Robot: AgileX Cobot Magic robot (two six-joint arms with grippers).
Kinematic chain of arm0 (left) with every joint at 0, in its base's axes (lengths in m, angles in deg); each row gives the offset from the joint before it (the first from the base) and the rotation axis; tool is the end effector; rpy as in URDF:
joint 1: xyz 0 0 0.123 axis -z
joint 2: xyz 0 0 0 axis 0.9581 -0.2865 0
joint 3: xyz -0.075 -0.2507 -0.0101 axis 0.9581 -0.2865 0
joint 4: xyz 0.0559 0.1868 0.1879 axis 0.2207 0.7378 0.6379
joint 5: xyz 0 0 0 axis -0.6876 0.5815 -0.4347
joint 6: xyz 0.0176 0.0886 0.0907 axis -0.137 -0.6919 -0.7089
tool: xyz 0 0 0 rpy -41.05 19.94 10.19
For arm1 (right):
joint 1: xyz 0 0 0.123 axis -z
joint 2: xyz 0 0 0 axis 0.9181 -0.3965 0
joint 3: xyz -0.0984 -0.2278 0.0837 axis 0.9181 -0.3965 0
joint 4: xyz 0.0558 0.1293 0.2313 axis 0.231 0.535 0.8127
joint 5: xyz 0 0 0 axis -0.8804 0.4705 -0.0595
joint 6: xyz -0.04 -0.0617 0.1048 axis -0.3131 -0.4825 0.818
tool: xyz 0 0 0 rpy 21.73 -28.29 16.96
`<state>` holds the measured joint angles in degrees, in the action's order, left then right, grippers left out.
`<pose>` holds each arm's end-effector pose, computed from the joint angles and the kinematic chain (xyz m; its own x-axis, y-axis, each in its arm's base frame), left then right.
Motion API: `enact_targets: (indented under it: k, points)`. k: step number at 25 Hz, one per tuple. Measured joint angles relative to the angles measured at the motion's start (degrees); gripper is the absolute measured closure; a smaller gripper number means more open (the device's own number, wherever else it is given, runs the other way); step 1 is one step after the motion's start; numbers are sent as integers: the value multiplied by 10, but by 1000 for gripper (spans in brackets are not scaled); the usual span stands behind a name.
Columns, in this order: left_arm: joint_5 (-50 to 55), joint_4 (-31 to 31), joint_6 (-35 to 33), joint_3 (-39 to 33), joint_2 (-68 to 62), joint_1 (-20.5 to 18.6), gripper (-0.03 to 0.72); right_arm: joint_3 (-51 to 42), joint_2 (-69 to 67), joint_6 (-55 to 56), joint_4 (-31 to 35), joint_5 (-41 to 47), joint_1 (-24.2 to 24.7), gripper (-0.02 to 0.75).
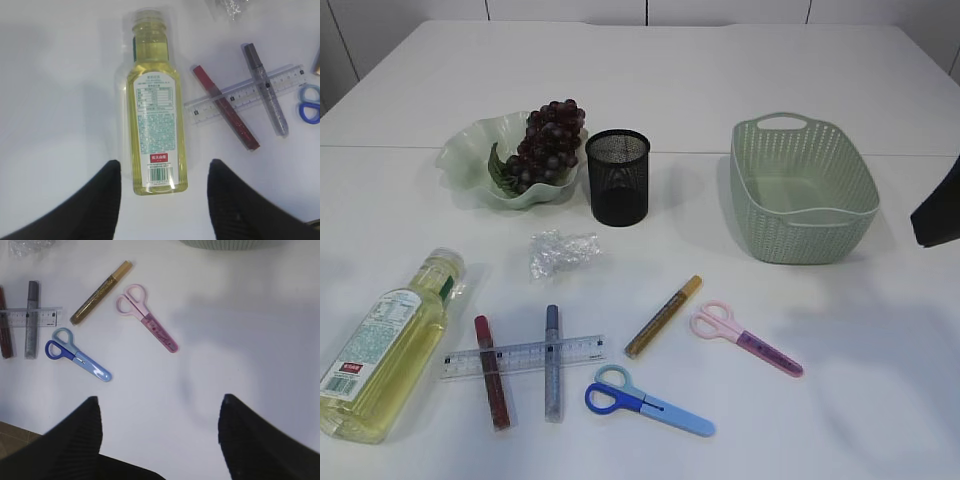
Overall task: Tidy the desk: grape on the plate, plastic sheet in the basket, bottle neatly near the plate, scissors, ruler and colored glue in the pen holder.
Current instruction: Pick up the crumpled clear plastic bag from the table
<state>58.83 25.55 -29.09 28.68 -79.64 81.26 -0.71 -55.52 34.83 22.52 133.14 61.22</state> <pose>0.2647 -0.0524 0.2322 -0.8805 0.1329 -0.4551 0.2003 0.9743 -0.1029 0.2499 0.0565 0.2756 -0.8983 -0.0480 -0.4367 -0.1701 0.9545 0.2449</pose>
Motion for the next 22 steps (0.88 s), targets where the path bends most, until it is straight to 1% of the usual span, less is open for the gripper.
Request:
enact_targets:
  k: [5,16,19,22]
  points:
    - [3,-4,1,-2,0,0,284,1,0,0,0,17,0,174]
    - [5,-31,1,-2,0,0,285,17,-1,9,6,20,-1,174]
    - [6,-37,1,-2,0,0,293,31,-13,12,4,20,-23,174]
    - [6,-39,1,-2,0,0,309,68,-42,28,-13,20,-68,174]
